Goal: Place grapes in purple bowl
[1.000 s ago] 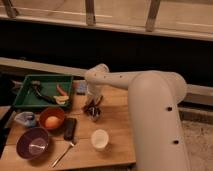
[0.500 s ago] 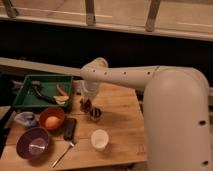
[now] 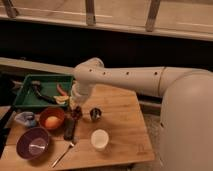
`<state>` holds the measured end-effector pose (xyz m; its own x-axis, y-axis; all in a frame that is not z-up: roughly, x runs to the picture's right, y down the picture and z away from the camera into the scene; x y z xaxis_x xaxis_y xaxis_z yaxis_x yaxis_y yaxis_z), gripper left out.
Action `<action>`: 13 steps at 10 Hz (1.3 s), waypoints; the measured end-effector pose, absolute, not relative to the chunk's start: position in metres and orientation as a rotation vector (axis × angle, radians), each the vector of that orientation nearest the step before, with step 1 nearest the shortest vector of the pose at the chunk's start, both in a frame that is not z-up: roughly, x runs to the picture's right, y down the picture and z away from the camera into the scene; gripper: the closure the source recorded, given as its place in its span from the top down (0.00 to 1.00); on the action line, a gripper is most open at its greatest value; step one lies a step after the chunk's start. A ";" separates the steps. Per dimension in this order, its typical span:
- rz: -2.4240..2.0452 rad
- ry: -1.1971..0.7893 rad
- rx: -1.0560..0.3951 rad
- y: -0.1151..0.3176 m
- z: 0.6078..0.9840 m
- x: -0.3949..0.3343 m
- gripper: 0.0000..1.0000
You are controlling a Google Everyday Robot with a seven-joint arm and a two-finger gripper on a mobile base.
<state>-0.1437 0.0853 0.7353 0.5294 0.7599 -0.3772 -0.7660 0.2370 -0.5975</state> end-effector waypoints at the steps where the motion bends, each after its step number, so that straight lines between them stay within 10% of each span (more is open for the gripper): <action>1: 1.037 0.004 -0.829 0.086 0.733 -0.145 0.00; 13: 0.857 -0.145 -0.837 0.090 0.681 -0.213 0.00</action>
